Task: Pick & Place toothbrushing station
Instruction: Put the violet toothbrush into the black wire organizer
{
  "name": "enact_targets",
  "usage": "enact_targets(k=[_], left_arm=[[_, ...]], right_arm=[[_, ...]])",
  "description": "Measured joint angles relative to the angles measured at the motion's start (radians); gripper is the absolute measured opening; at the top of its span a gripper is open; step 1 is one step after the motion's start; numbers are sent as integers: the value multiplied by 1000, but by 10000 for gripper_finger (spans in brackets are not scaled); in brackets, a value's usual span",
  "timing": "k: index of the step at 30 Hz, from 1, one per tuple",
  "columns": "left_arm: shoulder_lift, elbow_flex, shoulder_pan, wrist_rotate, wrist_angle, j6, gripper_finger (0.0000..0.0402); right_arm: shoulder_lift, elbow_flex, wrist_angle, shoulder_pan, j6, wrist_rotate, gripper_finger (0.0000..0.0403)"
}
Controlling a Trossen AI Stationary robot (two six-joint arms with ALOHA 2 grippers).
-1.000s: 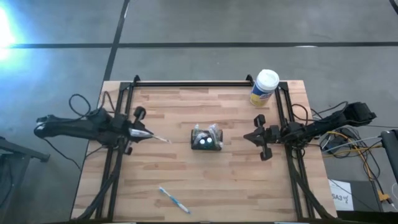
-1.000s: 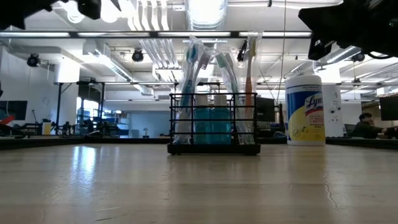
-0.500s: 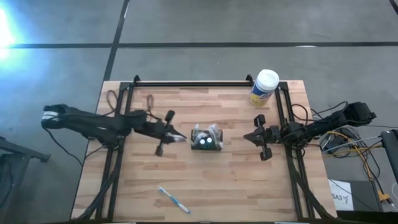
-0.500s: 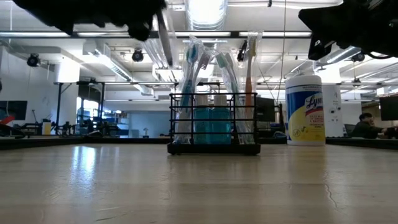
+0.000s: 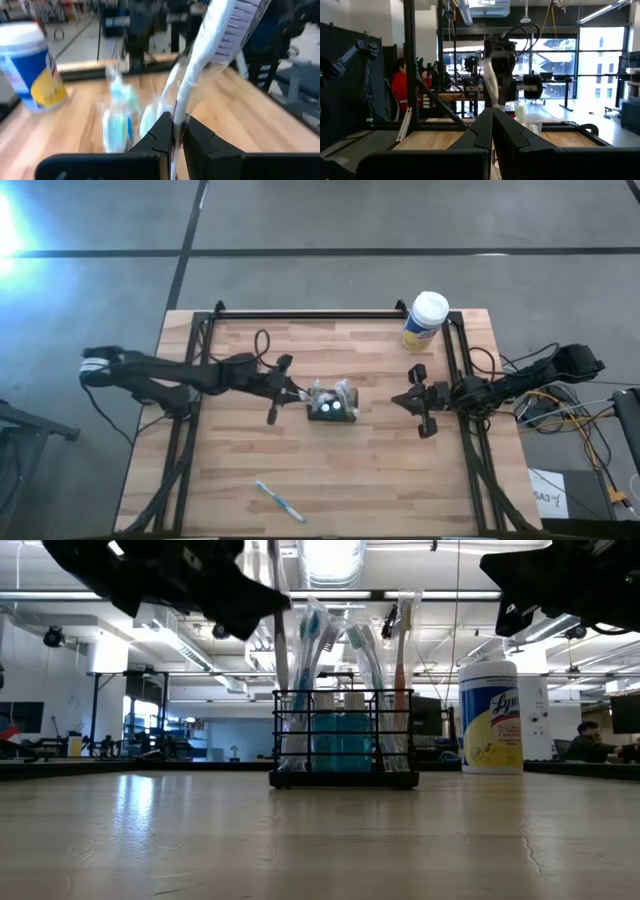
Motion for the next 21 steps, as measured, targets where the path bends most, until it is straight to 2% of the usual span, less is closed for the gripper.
enact_targets(k=[21], left_arm=[[225, -8, 12, -18, 93, 0, 26]], right_arm=[[0, 0, 1, 0, 0, 0, 8]])
